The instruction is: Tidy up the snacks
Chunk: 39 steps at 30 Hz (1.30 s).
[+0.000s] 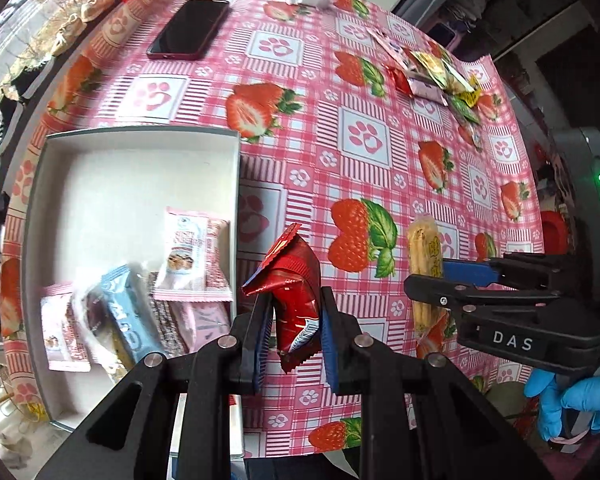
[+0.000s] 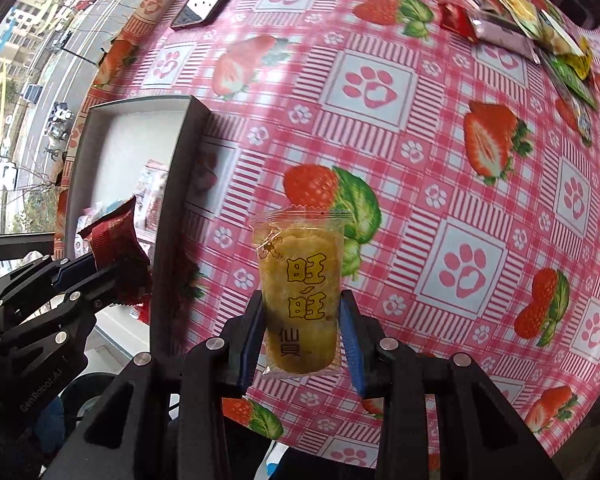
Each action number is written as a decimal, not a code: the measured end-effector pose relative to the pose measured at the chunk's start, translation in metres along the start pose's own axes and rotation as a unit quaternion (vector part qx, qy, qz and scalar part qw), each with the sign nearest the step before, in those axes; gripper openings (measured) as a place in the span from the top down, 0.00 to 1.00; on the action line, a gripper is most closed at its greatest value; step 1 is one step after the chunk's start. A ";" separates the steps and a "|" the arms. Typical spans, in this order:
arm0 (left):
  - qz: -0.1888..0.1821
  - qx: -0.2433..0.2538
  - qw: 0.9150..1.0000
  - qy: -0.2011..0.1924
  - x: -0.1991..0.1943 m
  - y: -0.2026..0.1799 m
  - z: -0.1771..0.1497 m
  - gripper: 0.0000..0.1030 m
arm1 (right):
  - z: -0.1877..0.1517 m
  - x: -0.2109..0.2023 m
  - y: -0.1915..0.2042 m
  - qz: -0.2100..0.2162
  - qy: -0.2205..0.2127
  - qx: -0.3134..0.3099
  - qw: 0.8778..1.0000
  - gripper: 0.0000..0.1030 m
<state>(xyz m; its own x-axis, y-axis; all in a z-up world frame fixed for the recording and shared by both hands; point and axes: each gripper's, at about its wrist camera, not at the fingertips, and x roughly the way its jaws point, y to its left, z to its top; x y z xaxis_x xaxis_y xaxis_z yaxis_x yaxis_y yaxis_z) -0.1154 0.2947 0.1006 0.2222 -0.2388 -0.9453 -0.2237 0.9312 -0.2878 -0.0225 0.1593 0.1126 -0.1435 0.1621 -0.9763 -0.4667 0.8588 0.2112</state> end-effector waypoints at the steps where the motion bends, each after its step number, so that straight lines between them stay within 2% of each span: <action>1: 0.004 -0.008 1.000 -0.006 -0.005 0.008 0.002 0.76 | 0.007 -0.002 0.009 0.003 -0.002 -0.008 1.000 0.64; 7: 0.038 -0.051 0.998 -0.024 -0.018 0.056 0.003 0.76 | 0.040 0.000 0.065 0.022 -0.001 -0.057 0.998 0.64; 14: 0.066 -0.088 0.994 -0.003 -0.012 0.103 -0.021 0.76 | 0.033 0.039 0.133 0.049 0.042 -0.113 0.991 0.64; 18: 0.080 -0.100 0.992 0.012 -0.003 0.118 -0.028 0.77 | 0.041 0.069 0.160 0.040 0.057 -0.140 0.988 0.64; 24: 0.093 -0.111 0.989 0.017 0.008 0.137 -0.019 0.76 | 0.069 0.079 0.177 0.023 0.047 -0.134 0.990 0.64; 29: 0.102 -0.113 0.988 0.017 0.015 0.142 -0.006 0.75 | 0.076 0.083 0.178 0.009 0.044 -0.121 0.992 0.64; 31: 0.103 -0.115 0.988 0.018 0.017 0.142 -0.003 0.67 | 0.076 0.084 0.177 0.005 0.048 -0.113 0.992 0.63; 32: 0.106 -0.116 0.987 0.018 0.016 0.142 -0.002 0.53 | 0.075 0.086 0.181 0.004 0.052 -0.112 0.992 0.57; 33: 0.111 -0.114 0.987 0.015 0.015 0.141 -0.001 0.35 | 0.075 0.086 0.181 0.005 0.053 -0.108 0.993 0.36; 35: 0.107 -0.113 0.988 0.003 0.011 0.140 -0.001 0.21 | 0.077 0.079 0.177 -0.005 0.044 -0.105 0.993 0.12; 37: 0.111 -0.112 0.987 -0.004 0.008 0.139 -0.002 0.20 | 0.075 0.070 0.172 -0.008 0.036 -0.107 0.994 0.11; 38: 0.121 -0.112 0.986 -0.005 0.007 0.138 -0.001 0.14 | 0.076 0.067 0.171 -0.008 0.039 -0.107 0.993 0.11; 39: 0.130 -0.110 0.985 -0.006 0.006 0.137 -0.001 0.05 | 0.075 0.066 0.170 -0.010 0.041 -0.106 0.993 0.11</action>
<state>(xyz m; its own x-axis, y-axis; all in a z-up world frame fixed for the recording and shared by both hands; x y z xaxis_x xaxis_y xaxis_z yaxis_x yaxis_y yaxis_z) -0.1461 0.4205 0.0551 0.1404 0.0048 -0.9901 -0.4741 0.8782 -0.0630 -0.0461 0.3527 0.0804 -0.1999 0.0986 -0.9749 -0.6427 0.7378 0.2064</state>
